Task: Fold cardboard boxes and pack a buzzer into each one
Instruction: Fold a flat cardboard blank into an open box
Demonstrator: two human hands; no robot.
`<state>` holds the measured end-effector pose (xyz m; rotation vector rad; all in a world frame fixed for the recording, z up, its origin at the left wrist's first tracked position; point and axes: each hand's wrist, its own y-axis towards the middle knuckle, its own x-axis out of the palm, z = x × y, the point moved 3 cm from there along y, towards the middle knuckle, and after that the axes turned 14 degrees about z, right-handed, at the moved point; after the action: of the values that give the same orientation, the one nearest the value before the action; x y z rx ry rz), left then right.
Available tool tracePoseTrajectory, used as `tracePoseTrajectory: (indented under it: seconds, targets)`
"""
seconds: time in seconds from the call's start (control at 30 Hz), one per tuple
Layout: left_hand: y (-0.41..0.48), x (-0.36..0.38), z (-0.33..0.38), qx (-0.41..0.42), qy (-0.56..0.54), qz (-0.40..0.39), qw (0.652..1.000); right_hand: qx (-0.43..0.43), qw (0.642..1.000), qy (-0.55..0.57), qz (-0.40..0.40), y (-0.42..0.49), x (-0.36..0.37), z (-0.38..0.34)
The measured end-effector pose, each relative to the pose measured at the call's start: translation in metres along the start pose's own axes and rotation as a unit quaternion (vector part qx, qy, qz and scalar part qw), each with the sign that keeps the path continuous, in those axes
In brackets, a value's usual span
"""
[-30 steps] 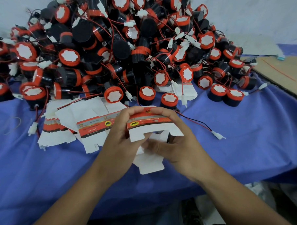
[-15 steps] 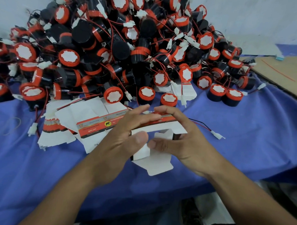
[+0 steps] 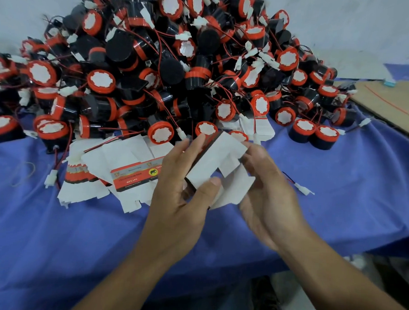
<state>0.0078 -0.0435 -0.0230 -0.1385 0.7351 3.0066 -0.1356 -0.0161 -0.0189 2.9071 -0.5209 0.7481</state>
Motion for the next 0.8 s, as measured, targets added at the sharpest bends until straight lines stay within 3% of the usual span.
tracePoseTrajectory:
  seconds: [0.13, 0.3, 0.5, 0.6, 0.8]
  targets:
    - [-0.012, 0.01, 0.001, -0.007, 0.014, -0.016, 1.0, -0.015, 0.999, -0.016, -0.048, -0.013, 0.01, 0.012]
    - [-0.008, 0.002, 0.006, 0.104, 0.16, -0.11, 0.975, -0.012, 0.998, -0.052, -0.022, -0.007, 0.0, 0.0]
    - [0.003, -0.008, 0.016, 0.211, 0.176, -0.138, 0.952, 0.016, 0.992, -0.101, -0.078, -0.007, -0.001, -0.008]
    - [0.004, -0.007, 0.021, 0.232, 0.137, -0.154, 0.951, -0.007, 0.989, -0.136, -0.056, -0.005, -0.003, -0.008]
    - [0.009, -0.012, 0.024, 0.279, 0.199, -0.166, 0.925, -0.033, 0.987, -0.155, -0.006, -0.004, 0.0, -0.004]
